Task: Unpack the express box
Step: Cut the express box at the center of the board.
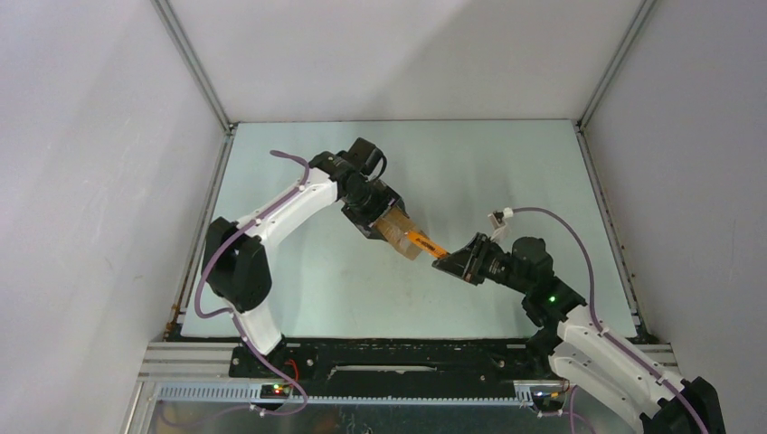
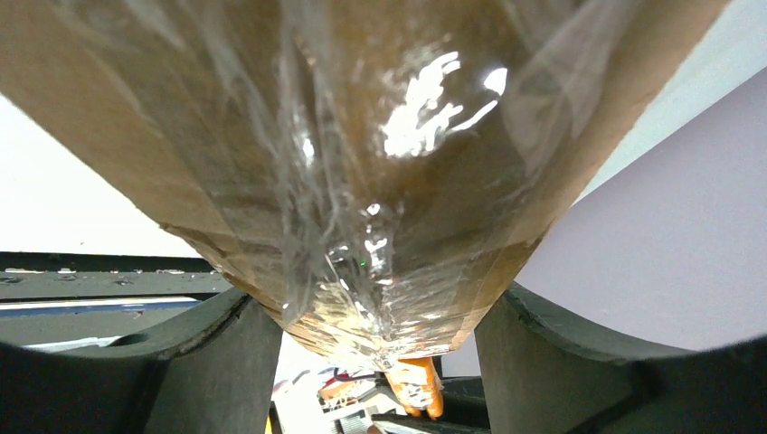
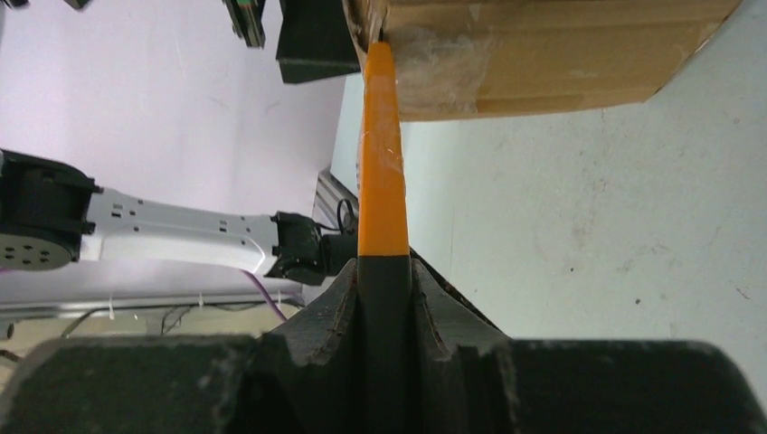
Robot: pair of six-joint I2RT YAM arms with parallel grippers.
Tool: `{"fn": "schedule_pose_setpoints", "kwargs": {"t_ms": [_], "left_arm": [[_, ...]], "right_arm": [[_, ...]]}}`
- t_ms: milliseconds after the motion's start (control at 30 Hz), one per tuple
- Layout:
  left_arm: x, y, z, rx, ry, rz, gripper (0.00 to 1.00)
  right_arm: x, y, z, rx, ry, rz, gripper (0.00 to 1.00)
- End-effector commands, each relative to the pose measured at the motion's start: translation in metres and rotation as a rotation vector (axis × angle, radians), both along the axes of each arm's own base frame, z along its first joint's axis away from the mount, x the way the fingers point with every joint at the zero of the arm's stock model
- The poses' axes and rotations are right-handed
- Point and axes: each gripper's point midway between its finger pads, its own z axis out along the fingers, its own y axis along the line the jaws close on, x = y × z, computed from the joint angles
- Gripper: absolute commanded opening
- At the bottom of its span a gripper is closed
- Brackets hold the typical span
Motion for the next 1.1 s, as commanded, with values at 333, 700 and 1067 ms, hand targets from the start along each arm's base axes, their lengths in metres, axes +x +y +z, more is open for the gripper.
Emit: {"fn": "schedule_pose_setpoints", "kwargs": {"t_ms": [333, 700, 1067], "left_arm": [[-0.015, 0.011, -0.006, 0.084, 0.066, 0.002, 0.66], [-0.020, 0.015, -0.012, 0.110, 0.076, -0.046, 0.65], [-0.031, 0.037, -0.013, 0.221, 0.089, -0.097, 0.65]], "right_arm": [[-0.022, -0.012, -0.009, -0.027, 0.065, 0.173, 0.00], [-0.021, -0.008, -0.004, -0.051, 0.104, 0.264, 0.00], [-0.017, -0.008, -0.002, -0.081, 0.129, 0.318, 0.00]]}}
